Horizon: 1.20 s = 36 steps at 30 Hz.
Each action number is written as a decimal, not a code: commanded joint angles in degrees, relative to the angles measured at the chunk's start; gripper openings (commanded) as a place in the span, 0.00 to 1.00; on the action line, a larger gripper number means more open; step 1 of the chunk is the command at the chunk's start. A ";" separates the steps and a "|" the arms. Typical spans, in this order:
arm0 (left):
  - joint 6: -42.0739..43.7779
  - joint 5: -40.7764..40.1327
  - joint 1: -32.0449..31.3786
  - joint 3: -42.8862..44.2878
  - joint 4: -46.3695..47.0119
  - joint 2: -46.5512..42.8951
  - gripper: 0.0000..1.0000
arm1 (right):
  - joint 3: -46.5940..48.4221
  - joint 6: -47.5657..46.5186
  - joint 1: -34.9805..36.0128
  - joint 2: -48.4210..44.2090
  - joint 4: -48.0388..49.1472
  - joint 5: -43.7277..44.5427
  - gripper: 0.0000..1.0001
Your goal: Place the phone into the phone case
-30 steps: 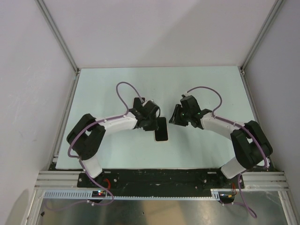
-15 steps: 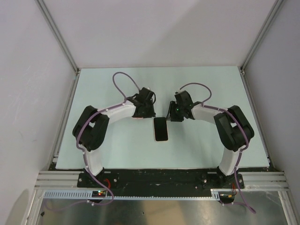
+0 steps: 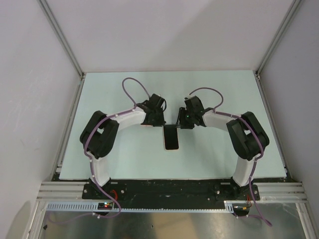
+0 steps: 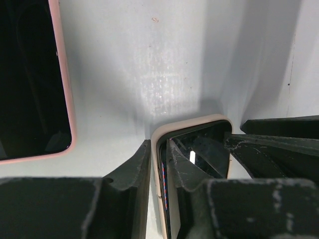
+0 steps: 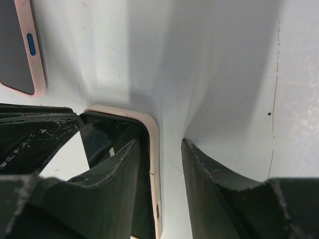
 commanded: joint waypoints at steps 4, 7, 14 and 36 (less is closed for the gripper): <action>0.09 0.11 -0.77 -0.51 -0.27 1.81 0.19 | 2.77 -1.25 1.48 2.05 -0.76 0.77 0.45; -0.42 0.12 -1.68 -1.59 -0.24 2.33 0.17 | 3.66 -1.63 2.20 2.75 -1.57 1.60 0.45; -1.52 -0.71 -3.23 -3.61 -0.21 3.74 0.10 | 4.58 -1.84 3.23 3.97 -2.95 3.05 0.45; -3.28 -4.18 -5.93 -6.13 -0.16 2.47 0.01 | 4.54 -3.11 5.56 4.76 -6.02 5.94 0.44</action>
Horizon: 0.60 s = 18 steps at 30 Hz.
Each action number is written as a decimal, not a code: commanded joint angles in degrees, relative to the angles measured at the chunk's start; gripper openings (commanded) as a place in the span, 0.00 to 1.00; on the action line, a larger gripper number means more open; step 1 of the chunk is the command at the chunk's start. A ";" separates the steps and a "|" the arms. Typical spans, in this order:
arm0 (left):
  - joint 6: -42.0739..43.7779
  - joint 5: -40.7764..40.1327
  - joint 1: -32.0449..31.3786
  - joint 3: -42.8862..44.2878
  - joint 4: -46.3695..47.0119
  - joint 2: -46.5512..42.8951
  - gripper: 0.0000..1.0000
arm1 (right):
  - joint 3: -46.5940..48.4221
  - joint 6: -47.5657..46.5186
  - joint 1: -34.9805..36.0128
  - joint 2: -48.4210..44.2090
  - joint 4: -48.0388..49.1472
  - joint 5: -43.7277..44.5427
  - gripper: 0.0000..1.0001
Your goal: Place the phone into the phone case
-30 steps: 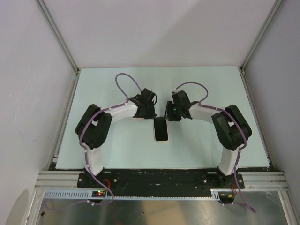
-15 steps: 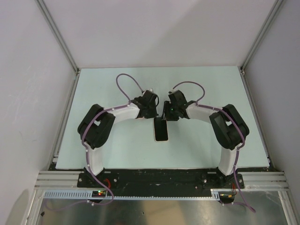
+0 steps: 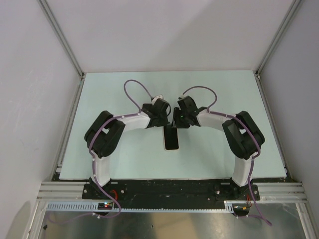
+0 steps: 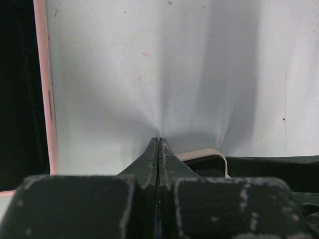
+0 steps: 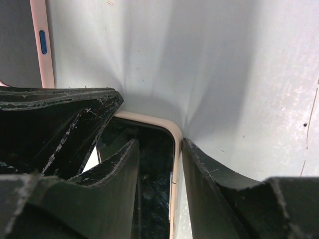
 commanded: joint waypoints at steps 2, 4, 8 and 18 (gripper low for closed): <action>0.67 3.79 -1.37 -2.21 -11.70 -2.42 0.03 | 0.26 -3.01 1.37 2.42 -3.31 0.69 0.44; 1.39 3.59 -0.38 -1.58 -12.03 -4.62 0.07 | 0.25 -3.69 1.57 2.62 -2.57 -0.52 0.44; 2.97 2.33 1.07 -0.31 -13.45 -8.53 0.26 | 0.33 -4.97 2.46 3.06 -1.18 -2.95 0.44; 3.93 2.64 2.08 -2.30 -15.12 -12.98 0.35 | 1.43 -6.45 4.66 4.66 -0.52 -6.79 0.45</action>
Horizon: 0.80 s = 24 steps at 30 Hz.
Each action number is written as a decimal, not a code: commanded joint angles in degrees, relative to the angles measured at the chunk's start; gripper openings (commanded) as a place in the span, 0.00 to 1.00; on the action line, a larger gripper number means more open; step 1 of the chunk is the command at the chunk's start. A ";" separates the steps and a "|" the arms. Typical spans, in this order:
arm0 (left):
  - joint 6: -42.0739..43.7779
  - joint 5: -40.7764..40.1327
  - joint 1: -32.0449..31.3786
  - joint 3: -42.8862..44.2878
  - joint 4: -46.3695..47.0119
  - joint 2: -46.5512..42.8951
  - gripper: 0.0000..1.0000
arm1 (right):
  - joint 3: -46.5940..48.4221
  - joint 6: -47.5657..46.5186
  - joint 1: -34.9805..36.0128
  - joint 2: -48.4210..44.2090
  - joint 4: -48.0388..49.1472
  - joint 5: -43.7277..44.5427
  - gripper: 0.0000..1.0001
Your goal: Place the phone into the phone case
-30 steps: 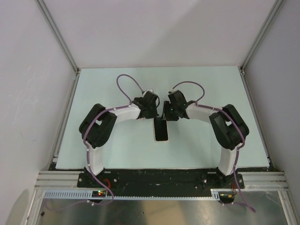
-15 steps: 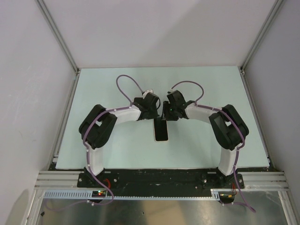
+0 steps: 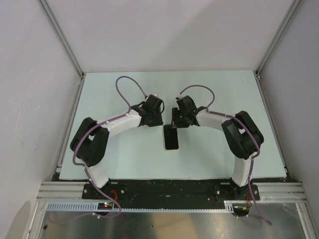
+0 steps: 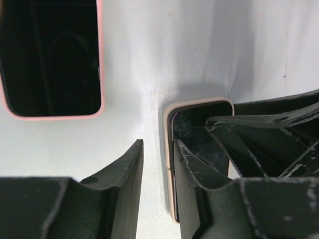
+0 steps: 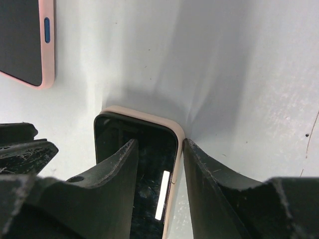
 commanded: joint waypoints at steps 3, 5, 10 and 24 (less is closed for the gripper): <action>1.44 1.68 0.17 -2.50 -1.62 -0.85 0.32 | 1.60 -2.15 4.64 4.95 -0.60 -6.58 0.45; 1.61 2.24 0.12 -2.70 -1.25 -0.11 0.30 | 2.42 -2.60 5.20 5.48 -0.98 -6.96 0.45; 1.55 3.67 0.16 -3.19 0.03 0.71 0.30 | 3.18 -3.00 5.69 6.32 -1.03 -8.49 0.45; 1.03 4.91 1.98 -1.88 2.57 4.58 0.26 | 3.42 -3.71 6.04 6.85 -1.95 -9.25 0.45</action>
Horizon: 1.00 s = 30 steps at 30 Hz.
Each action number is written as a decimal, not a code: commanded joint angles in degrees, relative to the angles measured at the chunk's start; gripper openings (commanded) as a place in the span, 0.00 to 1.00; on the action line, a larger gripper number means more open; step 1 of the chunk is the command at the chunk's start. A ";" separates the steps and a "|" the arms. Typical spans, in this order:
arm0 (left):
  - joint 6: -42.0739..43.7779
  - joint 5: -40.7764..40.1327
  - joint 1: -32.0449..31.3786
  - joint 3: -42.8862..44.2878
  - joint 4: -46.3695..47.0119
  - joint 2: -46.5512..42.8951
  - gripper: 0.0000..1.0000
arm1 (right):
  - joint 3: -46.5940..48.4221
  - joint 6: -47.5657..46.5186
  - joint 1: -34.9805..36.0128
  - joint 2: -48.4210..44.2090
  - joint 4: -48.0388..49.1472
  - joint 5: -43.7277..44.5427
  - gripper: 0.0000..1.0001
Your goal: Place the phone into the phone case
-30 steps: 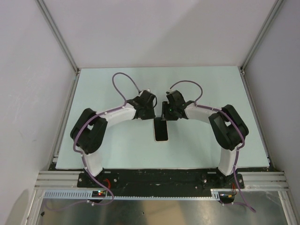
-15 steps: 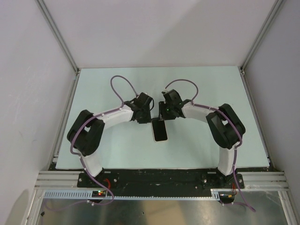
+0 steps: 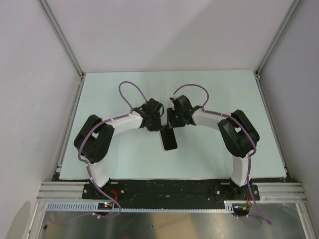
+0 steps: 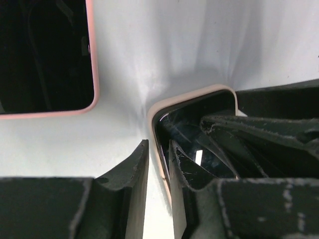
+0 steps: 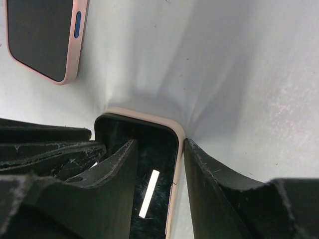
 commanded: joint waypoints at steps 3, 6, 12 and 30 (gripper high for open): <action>1.18 1.00 1.37 2.04 1.64 3.29 0.23 | -0.30 -0.21 4.23 4.14 -1.74 -6.74 0.45; 1.18 0.99 1.41 1.96 1.71 3.80 0.20 | -0.30 -0.21 4.22 4.43 -1.68 -6.76 0.45; 0.62 0.70 1.23 0.80 1.67 4.65 0.14 | -0.30 -0.12 4.35 4.70 -1.27 -6.97 0.45; -4.53 -3.53 -3.76 -1.07 1.52 12.33 0.00 | 0.19 -1.53 5.14 4.73 -3.72 -3.32 0.45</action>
